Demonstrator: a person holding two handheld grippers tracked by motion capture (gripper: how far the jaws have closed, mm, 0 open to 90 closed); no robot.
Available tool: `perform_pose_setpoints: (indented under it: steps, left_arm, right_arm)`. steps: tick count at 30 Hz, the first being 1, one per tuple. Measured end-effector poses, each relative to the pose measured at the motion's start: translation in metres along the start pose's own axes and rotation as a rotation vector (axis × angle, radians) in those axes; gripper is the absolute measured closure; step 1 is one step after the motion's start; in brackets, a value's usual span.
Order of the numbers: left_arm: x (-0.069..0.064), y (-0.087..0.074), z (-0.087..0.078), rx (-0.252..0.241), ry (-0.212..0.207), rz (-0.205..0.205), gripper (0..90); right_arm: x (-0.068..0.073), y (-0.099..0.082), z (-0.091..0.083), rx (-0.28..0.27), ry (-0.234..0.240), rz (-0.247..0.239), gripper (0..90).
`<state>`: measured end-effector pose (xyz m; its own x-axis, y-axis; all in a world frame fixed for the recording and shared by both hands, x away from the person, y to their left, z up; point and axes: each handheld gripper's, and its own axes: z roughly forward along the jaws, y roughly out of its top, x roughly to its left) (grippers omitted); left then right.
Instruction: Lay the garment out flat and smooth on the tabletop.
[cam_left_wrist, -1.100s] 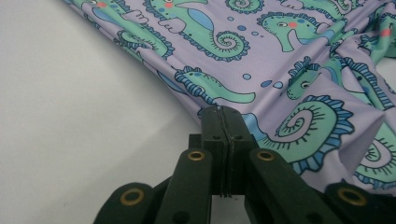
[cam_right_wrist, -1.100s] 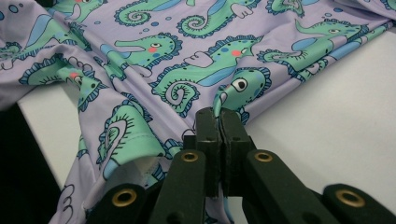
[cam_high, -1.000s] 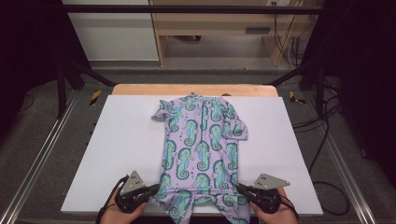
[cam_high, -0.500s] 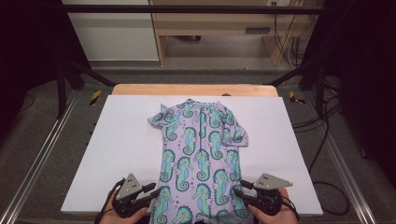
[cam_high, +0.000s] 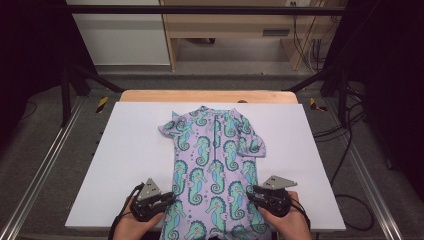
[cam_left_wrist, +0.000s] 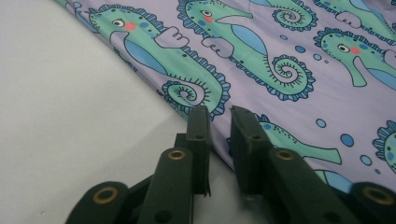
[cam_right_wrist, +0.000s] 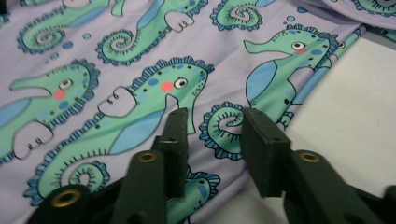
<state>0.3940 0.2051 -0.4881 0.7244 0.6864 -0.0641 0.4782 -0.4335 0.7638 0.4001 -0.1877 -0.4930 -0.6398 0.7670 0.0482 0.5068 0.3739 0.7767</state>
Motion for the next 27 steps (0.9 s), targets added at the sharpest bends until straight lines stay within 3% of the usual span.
perform_pose_setpoints:
  steps: [3,4,7,11,17,20,22,27]
  left_arm:
    - [0.000,0.000,0.000,-0.005,-0.018,0.001,88.9]
    - [0.000,-0.001,0.000,-0.006,-0.017,0.005,89.2]
    - [-0.003,-0.001,-0.004,-0.008,-0.011,0.027,89.7]
    - [-0.008,-0.004,-0.015,-0.035,-0.017,0.020,89.7]
    - [-0.010,-0.010,-0.016,-0.020,-0.025,0.018,89.4]
    - [-0.011,-0.011,-0.016,-0.055,-0.004,0.027,86.5]
    - [-0.010,-0.009,-0.017,-0.098,0.025,0.026,75.7]
    - [-0.004,-0.003,-0.016,-0.202,0.093,0.028,58.4]
  right_arm:
    - [-0.002,-0.001,-0.002,0.005,0.005,0.003,87.6]
    - [-0.004,-0.001,-0.002,0.005,0.013,0.010,89.6]
    - [-0.004,-0.003,-0.005,0.009,0.013,0.012,90.0]
    - [0.001,-0.009,-0.018,0.001,0.026,0.022,90.0]
    - [0.011,-0.018,-0.027,-0.009,0.041,0.023,89.9]
    - [0.009,-0.014,-0.027,-0.034,0.033,0.023,76.2]
    - [0.006,-0.008,-0.026,-0.050,0.021,0.024,67.6]
    - [-0.002,0.016,-0.013,-0.064,-0.016,0.008,47.4]
